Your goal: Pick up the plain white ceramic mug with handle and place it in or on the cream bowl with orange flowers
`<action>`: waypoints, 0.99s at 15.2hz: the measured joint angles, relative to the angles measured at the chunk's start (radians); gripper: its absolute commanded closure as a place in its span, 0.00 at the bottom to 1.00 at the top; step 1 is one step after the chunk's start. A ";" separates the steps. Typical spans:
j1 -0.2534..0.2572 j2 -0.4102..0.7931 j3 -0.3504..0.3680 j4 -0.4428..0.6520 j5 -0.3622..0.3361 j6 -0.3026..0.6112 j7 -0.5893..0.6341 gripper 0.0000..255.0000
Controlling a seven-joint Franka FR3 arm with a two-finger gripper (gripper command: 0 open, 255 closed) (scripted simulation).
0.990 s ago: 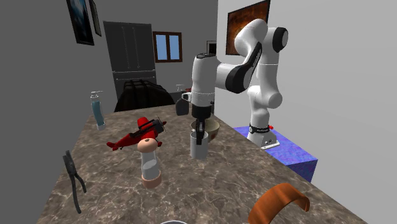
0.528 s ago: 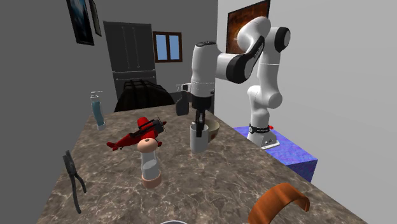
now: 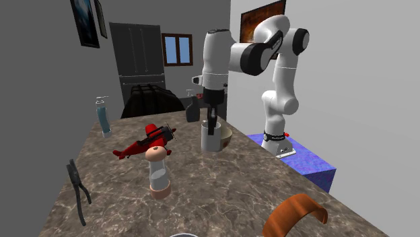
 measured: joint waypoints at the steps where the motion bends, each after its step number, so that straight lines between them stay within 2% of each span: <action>1: -0.001 -0.005 -0.001 0.008 0.003 -0.012 -0.004 1.00; 11: -0.003 -0.024 -0.007 0.117 0.013 -0.138 -0.017 1.00; 15: -0.025 -0.117 -0.052 0.049 0.053 -0.154 -0.097 1.00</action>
